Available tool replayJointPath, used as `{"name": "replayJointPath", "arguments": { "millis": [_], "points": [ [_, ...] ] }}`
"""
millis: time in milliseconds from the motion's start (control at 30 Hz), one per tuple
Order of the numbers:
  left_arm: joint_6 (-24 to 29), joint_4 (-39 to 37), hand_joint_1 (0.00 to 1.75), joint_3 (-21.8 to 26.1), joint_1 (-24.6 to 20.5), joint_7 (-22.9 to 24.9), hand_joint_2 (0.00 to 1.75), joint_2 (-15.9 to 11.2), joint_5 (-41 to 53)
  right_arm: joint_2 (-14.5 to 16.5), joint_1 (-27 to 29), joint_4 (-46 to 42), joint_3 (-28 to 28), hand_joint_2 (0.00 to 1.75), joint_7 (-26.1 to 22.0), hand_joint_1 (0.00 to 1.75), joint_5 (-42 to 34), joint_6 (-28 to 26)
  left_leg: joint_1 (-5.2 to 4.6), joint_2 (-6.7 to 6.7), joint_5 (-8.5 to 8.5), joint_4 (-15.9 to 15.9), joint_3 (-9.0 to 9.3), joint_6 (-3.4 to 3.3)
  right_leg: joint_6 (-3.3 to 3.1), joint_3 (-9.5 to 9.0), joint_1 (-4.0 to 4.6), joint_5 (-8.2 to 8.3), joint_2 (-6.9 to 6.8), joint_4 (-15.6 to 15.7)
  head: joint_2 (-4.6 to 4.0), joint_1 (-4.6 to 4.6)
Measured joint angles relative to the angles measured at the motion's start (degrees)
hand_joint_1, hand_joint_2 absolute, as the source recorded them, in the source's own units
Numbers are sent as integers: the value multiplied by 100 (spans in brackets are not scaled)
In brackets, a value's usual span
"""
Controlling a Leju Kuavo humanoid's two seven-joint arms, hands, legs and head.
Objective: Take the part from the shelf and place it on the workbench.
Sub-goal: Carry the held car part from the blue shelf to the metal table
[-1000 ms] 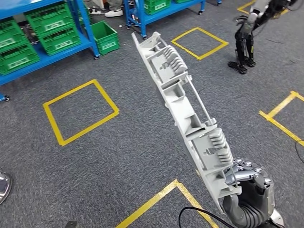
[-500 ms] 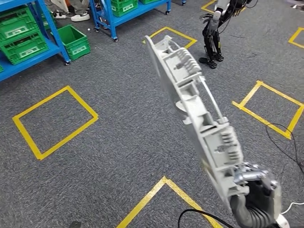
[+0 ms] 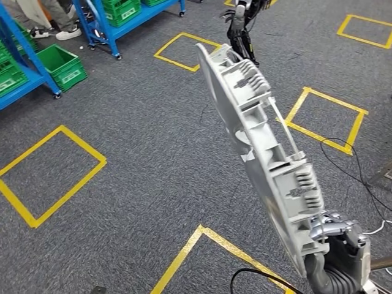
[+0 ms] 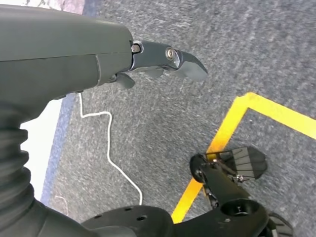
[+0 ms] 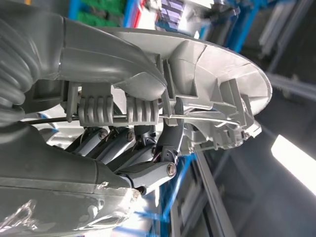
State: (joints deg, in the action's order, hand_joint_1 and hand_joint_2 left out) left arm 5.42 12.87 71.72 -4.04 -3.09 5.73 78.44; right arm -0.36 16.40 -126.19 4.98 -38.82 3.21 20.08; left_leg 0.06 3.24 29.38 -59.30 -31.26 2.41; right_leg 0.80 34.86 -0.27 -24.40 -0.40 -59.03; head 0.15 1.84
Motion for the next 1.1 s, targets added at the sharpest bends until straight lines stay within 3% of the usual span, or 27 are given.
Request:
{"name": "replayJointPath", "arguments": {
  "millis": [67, 100, 133, 167, 233, 300, 367, 433, 500, 567, 633, 667, 700, 767, 833, 867, 933, 967, 1033, 1100],
  "points": [
    [4, 0, 0, 7, 14, -10, 175, -17, -28, 32, -45, 12, -7, 175, -1, 175, -39, 16, 5, -227, 394, -737, -343, 18, -33, 9, -12, 14, 109, 7, 0, -11],
    [4, 0, 0, 11, 23, -12, 175, -27, -37, 46, -57, 21, -14, 175, -1, 175, -49, 25, 5, -260, 536, -1116, -532, 20, -38, 13, -12, 17, 169, 7, 0, -15],
    [4, 0, 0, 15, 32, -13, 175, -39, -40, 57, -62, 28, -23, 175, -2, 175, -56, 31, 5, -275, 592, -1382, -675, 21, -40, 15, -13, 19, 236, 7, 0, -15],
    [4, 0, 0, 16, 37, -13, 175, -52, -42, 65, -65, 33, -35, 175, -1, 175, -57, 38, 7, -280, 516, -1417, -711, 21, -35, 14, -18, 23, 302, 7, 0, -16],
    [5, 0, 0, 17, 39, -13, 175, -76, -43, 77, -71, 42, -59, 175, 0, 175, -58, 46, 27, -347, 119, -895, -487, 25, -11, 11, -38, 35, 435, 4, 0, -16],
    [18, 0, 0, 19, 38, -21, 175, -88, -46, 84, -87, 46, -75, 175, 0, 175, -59, 52, 79, -594, -200, -151, -148, 38, 40, 40, -36, 50, 563, -26, 0, -21],
    [35, 0, 0, 27, 33, -68, 175, -95, -78, 94, -105, 48, -89, 175, -2, 175, -60, 66, 104, -745, -250, 174, -13, 15, 107, 97, -31, 78, 675, -37, 0, -28],
    [19, 1, 0, 50, 22, -186, 175, -105, -157, 110, -113, 49, -116, 175, -13, 175, -43, 85, 96, -655, -251, 199, -12, -57, 170, 139, -51, 114, 745, -9, 0, -29],
    [-20, 3, 0, 94, 12, -362, 175, -122, -243, 127, -136, 49, -145, 175, -37, 175, 19, 79, 96, -530, -271, 216, -5, -144, 217, 240, -42, 6, 537, -185, 0, 0],
    [-38, 6, 0, 146, 16, -511, 175, -150, -306, 149, -185, 50, -166, 175, -51, 175, 93, 57, 78, -394, -275, 224, 0, -204, 250, 534, -28, -342, 216, -825, 0, 33],
    [-26, 10, 0, 192, 28, -590, 175, -173, -362, 172, -225, 53, -181, 175, -44, 175, 146, 33, 52, -256, -269, 223, 2, -222, 267, 857, -34, -641, 102, -1536, 0, 38],
    [-18, 12, 0, 214, 29, -615, 175, -179, -385, 182, -239, 54, -188, 175, -34, 175, 171, 14, 44, -189, -263, 222, 7, -223, 265, 904, -34, -649, 86, -1659, 0, 37],
    [-7, 13, 0, 235, 24, -631, 175, -182, -400, 190, -254, 55, -198, 175, -20, 175, 195, -13, 40, -127, -254, 222, 17, -219, 258, 831, -34, -549, 72, -1549, 0, 37],
    [13, 13, 0, 267, 14, -640, 175, -185, -416, 205, -299, 56, -222, 175, 13, 175, 237, -66, 34, -16, -222, 222, 60, -190, 233, 423, -26, -214, -57, -832, 0, 39],
    [54, 14, 0, 286, 12, -628, 175, -190, -421, 219, -346, 56, -242, 175, 49, 175, 265, -99, 6, 73, -183, 208, 94, -133, 178, 85, 5, -46, -212, -222, 0, 40],
    [78, 14, 0, 296, 12, -620, 175, -193, -421, 226, -358, 56, -251, 175, 67, 175, 277, -114, -8, 116, -173, 208, 102, -106, 147, 33, 24, -43, -238, -107, 0, 39],
    [118, 15, 0, 309, 6, -607, 175, -196, -420, 238, -360, 55, -267, 175, 94, 175, 320, -155, -12, 204, -175, 230, 109, -56, 76, 59, 45, -32, -132, -83, 0, 37],
    [132, 15, 0, 313, -2, -597, 175, -197, -419, 245, -357, 51, -272, 175, 112, 175, 354, -179, -3, 184, -156, 226, 108, -26, 47, 68, 41, -20, -78, -69, 0, 36],
    [155, 15, 0, 317, -12, -573, 175, -192, -404, 260, -364, 43, -274, 175, 174, 175, 432, -232, 15, -7, 35, -22, -5, 24, -15, 69, 18, 5, 19, -36, 0, 28],
    [171, 15, 0, 319, -5, -557, 175, -188, -384, 273, -373, 42, -274, 175, 242, 175, 487, -271, 21, -219, 401, -731, -355, 38, -49, 72, 8, 14, 120, -27, 0, 17]
  ]
}}
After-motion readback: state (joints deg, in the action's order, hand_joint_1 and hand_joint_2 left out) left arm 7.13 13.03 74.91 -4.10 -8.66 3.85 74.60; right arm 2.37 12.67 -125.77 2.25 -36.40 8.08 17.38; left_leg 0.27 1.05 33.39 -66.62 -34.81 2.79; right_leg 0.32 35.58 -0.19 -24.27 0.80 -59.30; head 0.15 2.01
